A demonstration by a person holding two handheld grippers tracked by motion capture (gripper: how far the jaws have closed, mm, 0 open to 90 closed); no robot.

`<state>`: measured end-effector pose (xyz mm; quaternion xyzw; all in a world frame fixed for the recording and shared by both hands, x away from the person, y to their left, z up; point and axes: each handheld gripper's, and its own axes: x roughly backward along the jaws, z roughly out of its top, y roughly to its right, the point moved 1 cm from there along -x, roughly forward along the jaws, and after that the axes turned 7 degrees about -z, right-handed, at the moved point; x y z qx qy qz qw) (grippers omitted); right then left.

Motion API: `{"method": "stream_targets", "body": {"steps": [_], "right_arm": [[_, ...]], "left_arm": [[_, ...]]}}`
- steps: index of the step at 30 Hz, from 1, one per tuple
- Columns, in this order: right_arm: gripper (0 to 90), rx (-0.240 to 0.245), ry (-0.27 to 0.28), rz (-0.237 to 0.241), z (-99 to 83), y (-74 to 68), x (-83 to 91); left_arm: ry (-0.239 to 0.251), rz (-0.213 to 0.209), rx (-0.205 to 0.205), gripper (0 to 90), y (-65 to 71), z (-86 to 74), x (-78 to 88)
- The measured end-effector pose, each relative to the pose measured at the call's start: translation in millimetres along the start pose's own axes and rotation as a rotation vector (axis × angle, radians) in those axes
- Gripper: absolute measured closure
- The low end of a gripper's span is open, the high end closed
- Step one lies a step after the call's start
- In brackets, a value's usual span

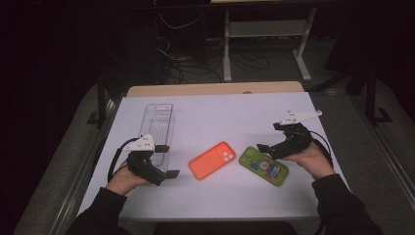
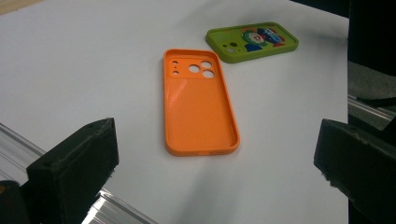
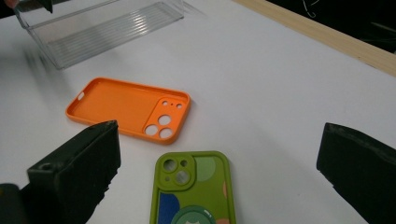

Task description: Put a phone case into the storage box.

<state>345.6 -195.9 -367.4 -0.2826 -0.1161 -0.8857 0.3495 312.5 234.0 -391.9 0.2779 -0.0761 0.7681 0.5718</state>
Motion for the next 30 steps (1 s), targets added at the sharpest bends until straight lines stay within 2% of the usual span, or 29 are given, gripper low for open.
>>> {"method": "stream_targets", "body": {"steps": [11,28,30], "right_arm": [[0.0,0.018,-0.039,0.003,-1.9,-1.7,0.3],[0.0,0.011,-0.177,-0.008,-11.7,-2.5,-3.9],[0.0,0.025,-0.191,-0.011,-13.2,-2.1,-5.1]], "left_arm": [[-0.001,0.0,0.006,0.0,-0.1,-0.2,0.1],[-0.002,-0.005,0.004,0.0,-1.8,-0.5,0.1],[-0.001,-0.006,0.004,0.0,-1.6,-0.6,-0.3]]}}
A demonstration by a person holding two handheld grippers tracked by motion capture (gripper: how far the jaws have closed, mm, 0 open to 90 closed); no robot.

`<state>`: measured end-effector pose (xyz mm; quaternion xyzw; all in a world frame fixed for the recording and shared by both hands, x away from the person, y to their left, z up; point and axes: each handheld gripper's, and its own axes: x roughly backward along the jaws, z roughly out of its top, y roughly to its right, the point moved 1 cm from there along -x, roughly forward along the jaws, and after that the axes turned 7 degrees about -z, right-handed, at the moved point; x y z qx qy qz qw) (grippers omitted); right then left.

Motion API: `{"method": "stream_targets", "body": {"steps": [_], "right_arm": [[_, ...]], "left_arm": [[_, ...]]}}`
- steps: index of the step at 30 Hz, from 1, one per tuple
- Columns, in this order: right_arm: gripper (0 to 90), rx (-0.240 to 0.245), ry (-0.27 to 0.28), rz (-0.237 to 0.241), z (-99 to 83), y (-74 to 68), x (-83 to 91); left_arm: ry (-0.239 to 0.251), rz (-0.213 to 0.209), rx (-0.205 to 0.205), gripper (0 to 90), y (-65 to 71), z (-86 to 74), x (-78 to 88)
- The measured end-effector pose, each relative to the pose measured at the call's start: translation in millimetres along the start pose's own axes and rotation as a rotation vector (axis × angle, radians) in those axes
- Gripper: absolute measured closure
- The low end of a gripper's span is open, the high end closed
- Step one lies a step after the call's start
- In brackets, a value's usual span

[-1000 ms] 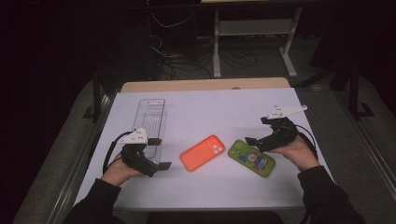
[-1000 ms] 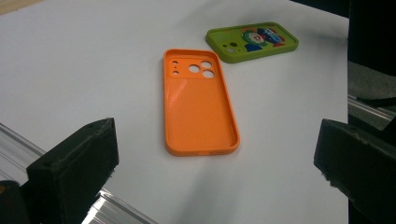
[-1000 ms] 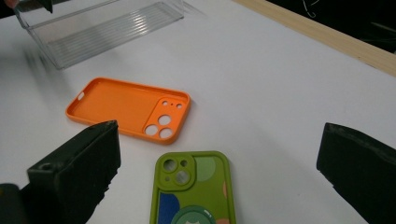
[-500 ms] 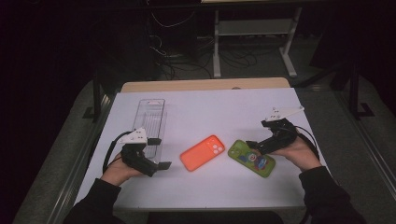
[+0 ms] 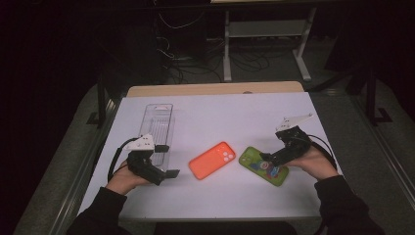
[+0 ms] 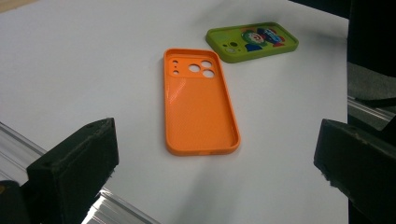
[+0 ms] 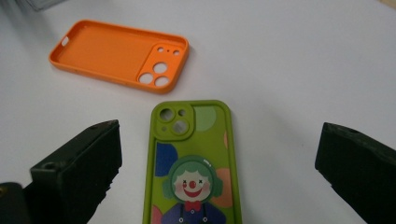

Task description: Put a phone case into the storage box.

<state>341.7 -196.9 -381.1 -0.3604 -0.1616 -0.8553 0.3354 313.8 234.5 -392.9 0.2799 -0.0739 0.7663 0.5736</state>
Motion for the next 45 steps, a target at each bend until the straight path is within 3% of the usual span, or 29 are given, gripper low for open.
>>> {"method": "stream_targets", "body": {"steps": [15,33,45], "right_arm": [[0.0,-0.008,-0.092,-0.002,-12.4,-3.3,-11.1],[0.0,0.053,-0.184,-0.001,-24.8,-10.4,-27.1],[3.2,0.055,-0.253,0.023,-34.2,-14.6,-35.2]], "left_arm": [[0.001,-0.002,0.01,0.0,0.8,0.3,-0.8],[-0.001,-0.004,0.01,0.0,1.2,-0.5,-1.3],[-0.001,-0.005,0.005,0.0,1.1,-0.8,-2.3]]}}
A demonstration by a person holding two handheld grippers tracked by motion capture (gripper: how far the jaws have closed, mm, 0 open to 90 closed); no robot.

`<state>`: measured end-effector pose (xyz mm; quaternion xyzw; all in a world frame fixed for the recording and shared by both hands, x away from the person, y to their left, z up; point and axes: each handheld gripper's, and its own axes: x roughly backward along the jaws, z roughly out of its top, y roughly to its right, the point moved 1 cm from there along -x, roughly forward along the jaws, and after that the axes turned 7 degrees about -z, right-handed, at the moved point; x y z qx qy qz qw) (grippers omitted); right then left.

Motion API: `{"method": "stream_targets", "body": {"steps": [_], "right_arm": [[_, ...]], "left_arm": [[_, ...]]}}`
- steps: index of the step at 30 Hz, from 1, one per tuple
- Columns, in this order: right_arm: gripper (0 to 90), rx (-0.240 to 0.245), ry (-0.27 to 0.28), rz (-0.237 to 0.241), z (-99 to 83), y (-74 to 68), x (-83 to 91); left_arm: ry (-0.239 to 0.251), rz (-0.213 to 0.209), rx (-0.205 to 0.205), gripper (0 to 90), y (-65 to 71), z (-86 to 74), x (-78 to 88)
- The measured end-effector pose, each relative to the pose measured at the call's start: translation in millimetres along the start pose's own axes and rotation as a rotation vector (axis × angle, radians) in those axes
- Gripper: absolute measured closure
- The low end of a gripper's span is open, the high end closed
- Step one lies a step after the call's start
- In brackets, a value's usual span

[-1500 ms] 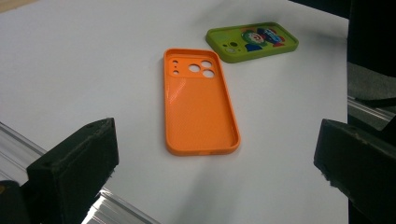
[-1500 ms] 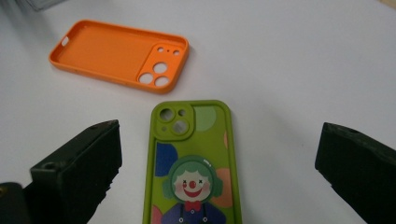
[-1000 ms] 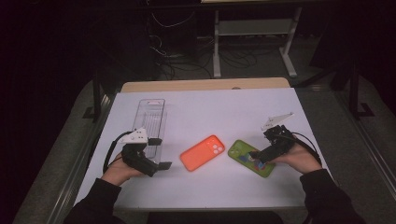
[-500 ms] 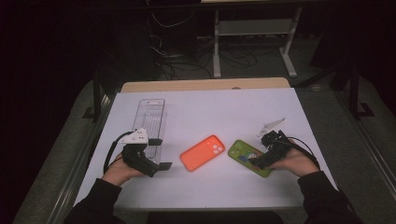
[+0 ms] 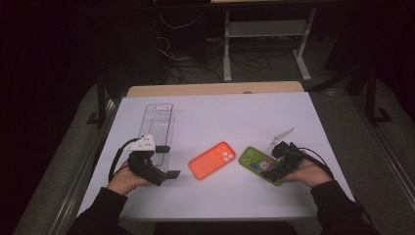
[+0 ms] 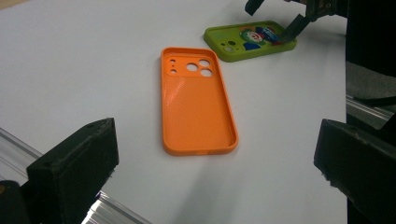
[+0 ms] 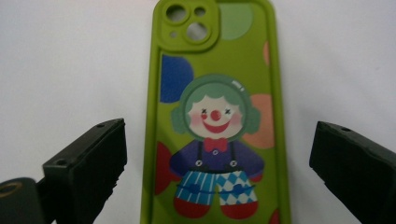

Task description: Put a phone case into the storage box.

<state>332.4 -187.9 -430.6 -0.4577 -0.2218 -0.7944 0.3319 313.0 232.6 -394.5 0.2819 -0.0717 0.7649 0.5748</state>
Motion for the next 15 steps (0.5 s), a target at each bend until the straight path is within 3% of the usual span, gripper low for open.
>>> {"method": "stream_targets", "body": {"steps": [15], "right_arm": [[7.9,0.022,-0.066,-0.009,-4.9,-3.2,-10.7]], "left_arm": [[-0.015,0.002,-0.008,0.0,0.3,-0.2,-0.3]]}}
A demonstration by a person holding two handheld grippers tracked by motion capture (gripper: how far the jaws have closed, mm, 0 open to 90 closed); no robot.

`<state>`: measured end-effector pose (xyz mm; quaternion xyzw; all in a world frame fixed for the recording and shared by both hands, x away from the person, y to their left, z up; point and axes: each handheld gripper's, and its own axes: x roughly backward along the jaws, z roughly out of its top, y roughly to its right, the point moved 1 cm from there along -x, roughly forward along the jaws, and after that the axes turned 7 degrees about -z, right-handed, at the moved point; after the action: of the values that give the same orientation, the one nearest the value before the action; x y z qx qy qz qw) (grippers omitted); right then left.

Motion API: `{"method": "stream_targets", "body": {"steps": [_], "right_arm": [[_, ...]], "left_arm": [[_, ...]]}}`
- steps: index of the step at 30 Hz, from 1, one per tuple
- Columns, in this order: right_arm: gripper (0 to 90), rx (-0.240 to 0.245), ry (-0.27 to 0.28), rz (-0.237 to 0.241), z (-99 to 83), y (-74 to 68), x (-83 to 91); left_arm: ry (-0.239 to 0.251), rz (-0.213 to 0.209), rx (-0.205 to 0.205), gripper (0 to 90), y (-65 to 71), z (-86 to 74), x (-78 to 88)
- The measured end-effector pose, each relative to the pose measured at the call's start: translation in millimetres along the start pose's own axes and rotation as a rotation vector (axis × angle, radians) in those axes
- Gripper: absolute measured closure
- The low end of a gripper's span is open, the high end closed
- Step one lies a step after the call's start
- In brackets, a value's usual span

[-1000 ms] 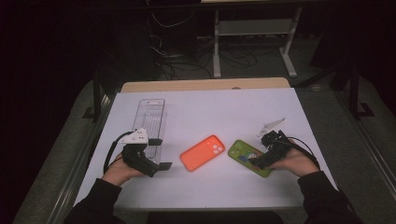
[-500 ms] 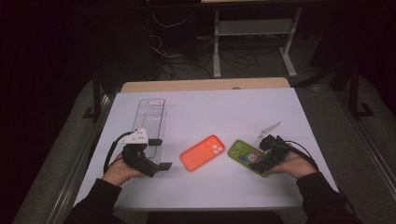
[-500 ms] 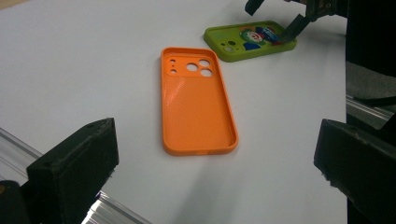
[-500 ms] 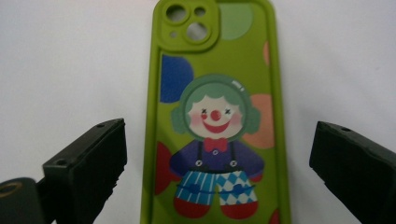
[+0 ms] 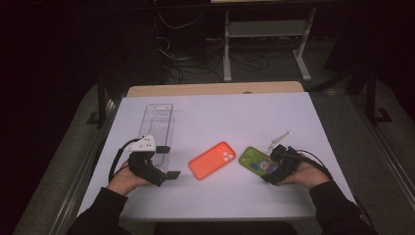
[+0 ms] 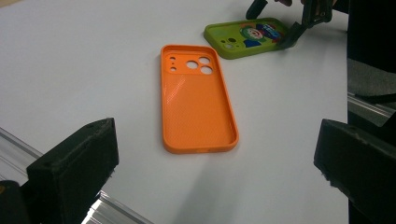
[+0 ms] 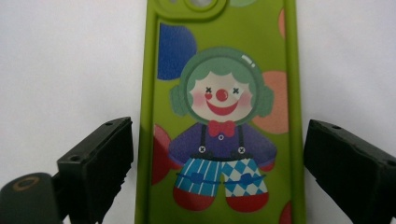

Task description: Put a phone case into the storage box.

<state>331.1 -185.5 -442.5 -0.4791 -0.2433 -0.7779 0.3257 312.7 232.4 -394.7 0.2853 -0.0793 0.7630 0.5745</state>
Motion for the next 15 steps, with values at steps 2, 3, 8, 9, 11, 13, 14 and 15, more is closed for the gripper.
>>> {"method": "stream_targets", "body": {"steps": [2,3,8,9,11,13,14,15], "right_arm": [[9.1,0.003,-0.005,0.0,-0.7,0.0,-1.4],[9.6,0.003,-0.008,0.003,-1.0,0.2,-1.9],[12.6,0.002,-0.006,-0.003,-1.9,0.9,-1.6],[12.7,0.008,-0.005,-0.008,-2.0,0.5,-2.0],[12.9,0.009,-0.006,-0.011,-2.2,0.1,-2.0],[13.2,0.007,-0.006,-0.013,-2.4,-0.2,-2.2],[13.6,0.007,-0.006,-0.013,-2.4,-0.3,-2.1],[14.0,0.006,-0.006,-0.016,-2.6,-0.5,-1.9]], "left_arm": [[0.0,0.0,0.001,0.0,0.1,0.2,0.1],[0.001,0.0,0.001,0.0,0.0,-0.1,-0.3],[0.001,0.0,0.003,0.0,0.4,-0.7,-1.9],[-0.001,0.001,0.001,0.0,0.5,-0.7,-2.0],[-0.008,0.003,-0.005,0.0,0.5,-1.0,-2.1],[-0.014,0.004,-0.006,0.0,0.2,-1.5,-2.3],[-0.012,0.004,-0.001,0.0,0.6,-1.7,-2.6],[-0.013,0.003,-0.001,0.0,0.9,-1.7,-2.6]]}}
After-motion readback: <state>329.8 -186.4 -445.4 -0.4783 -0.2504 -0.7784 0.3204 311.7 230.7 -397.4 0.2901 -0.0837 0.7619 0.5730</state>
